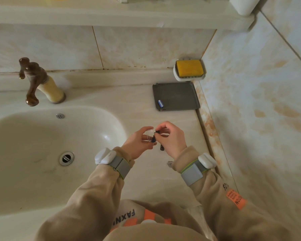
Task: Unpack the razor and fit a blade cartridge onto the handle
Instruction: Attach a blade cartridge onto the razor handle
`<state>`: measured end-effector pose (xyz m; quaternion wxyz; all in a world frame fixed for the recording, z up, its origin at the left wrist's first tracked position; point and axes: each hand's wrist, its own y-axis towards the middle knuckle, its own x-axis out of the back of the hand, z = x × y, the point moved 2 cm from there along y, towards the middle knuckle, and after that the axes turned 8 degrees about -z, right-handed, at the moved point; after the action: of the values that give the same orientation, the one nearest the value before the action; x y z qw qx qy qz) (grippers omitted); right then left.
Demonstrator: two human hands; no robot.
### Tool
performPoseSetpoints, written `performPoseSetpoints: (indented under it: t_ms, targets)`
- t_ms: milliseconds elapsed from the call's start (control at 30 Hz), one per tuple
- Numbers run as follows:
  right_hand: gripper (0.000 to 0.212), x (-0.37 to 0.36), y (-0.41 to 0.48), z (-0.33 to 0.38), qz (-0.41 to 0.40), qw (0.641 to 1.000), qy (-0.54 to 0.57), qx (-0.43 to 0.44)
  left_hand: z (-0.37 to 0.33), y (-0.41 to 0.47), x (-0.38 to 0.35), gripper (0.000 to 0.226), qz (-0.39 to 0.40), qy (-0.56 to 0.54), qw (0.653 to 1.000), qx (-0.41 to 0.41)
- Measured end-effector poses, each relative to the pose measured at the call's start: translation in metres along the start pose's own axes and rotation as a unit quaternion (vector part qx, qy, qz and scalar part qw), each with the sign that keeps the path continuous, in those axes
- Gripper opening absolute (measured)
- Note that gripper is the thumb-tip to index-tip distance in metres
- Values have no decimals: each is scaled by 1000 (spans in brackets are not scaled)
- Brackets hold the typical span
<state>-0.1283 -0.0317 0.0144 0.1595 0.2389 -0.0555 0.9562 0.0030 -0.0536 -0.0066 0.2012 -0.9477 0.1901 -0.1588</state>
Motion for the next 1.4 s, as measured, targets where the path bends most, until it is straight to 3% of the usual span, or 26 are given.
performPoseSetpoints:
  t_ms: [533,767,933,1400]
  targets:
    - [26,-10,1,5,15,994,-57,94,-4,-2,0,49,-26,-2,999,-21]
    - [19,-4,6,6,8,996,-59,62,-4,-3,-1,53,-6,-51,999,-17]
    - [1,-1,8,5,-17,996,-83,39,-5,-4,0,55,-2,-74,997,-16]
    - [9,1,9,7,25,995,-86,-54,-6,-2,0,56,-11,-85,996,-11]
